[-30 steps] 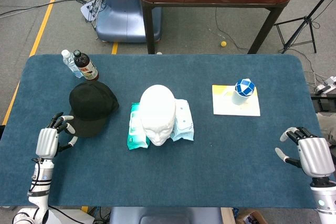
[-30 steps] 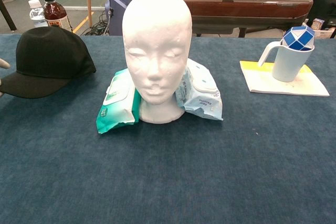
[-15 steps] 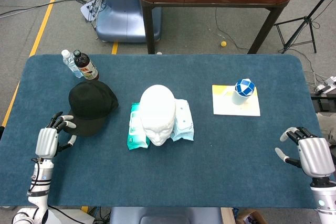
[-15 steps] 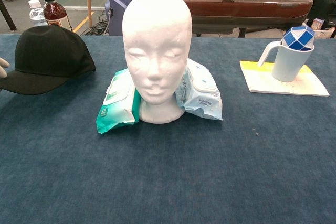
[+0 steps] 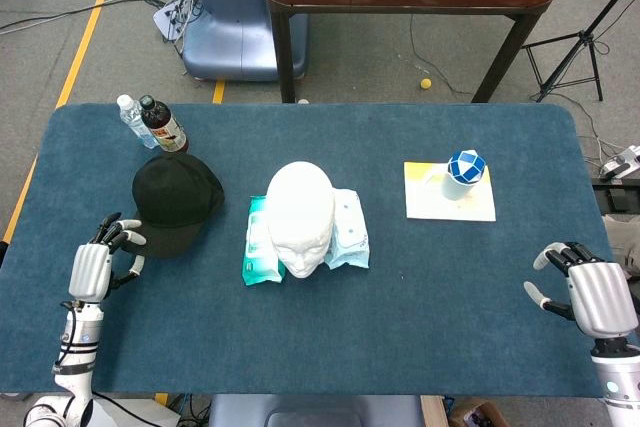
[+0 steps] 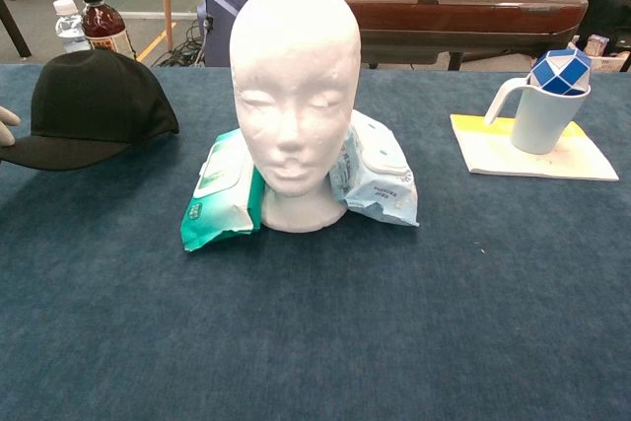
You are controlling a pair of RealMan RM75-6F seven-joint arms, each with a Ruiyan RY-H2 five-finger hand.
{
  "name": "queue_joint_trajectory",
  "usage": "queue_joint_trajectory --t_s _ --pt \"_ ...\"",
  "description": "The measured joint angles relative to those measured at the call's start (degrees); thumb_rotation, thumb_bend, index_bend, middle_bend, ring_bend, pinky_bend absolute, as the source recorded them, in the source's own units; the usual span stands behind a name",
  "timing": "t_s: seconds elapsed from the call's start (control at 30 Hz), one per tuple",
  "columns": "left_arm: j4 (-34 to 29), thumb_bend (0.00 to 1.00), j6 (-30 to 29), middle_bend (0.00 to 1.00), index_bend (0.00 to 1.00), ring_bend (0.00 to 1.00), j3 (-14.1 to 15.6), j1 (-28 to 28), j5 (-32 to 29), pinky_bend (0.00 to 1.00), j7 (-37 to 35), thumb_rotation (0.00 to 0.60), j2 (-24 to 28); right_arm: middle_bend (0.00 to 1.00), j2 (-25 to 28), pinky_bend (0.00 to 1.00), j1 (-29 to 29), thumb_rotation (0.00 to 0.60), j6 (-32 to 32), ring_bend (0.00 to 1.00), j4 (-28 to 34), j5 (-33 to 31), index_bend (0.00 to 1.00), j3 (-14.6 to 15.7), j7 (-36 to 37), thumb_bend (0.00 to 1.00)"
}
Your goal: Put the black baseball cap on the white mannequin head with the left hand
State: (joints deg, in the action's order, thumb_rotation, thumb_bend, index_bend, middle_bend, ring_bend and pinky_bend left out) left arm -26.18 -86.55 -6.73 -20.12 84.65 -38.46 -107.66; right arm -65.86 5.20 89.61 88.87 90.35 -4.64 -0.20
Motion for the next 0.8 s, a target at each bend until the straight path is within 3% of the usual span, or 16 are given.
queue_joint_trajectory --t_s 0.37,0.8 --pt "-0.4 0.39 -1.3 0.3 0.7 0.12 -0.6 0.1 -0.3 0.36 -0.6 0.6 0.1 0.48 0.1 0.66 0.0 0.6 0.0 0.38 0.1 0.0 0.54 0.0 0.1 0.2" --pt "-5.2 0.39 -5.9 0.3 0.75 0.12 -1.3 0.9 0.0 0.36 0.5 0.6 2.6 0.48 0.0 0.66 0.1 0.6 -0.1 0.38 0.1 0.1 0.54 0.0 -0.2 0.2"
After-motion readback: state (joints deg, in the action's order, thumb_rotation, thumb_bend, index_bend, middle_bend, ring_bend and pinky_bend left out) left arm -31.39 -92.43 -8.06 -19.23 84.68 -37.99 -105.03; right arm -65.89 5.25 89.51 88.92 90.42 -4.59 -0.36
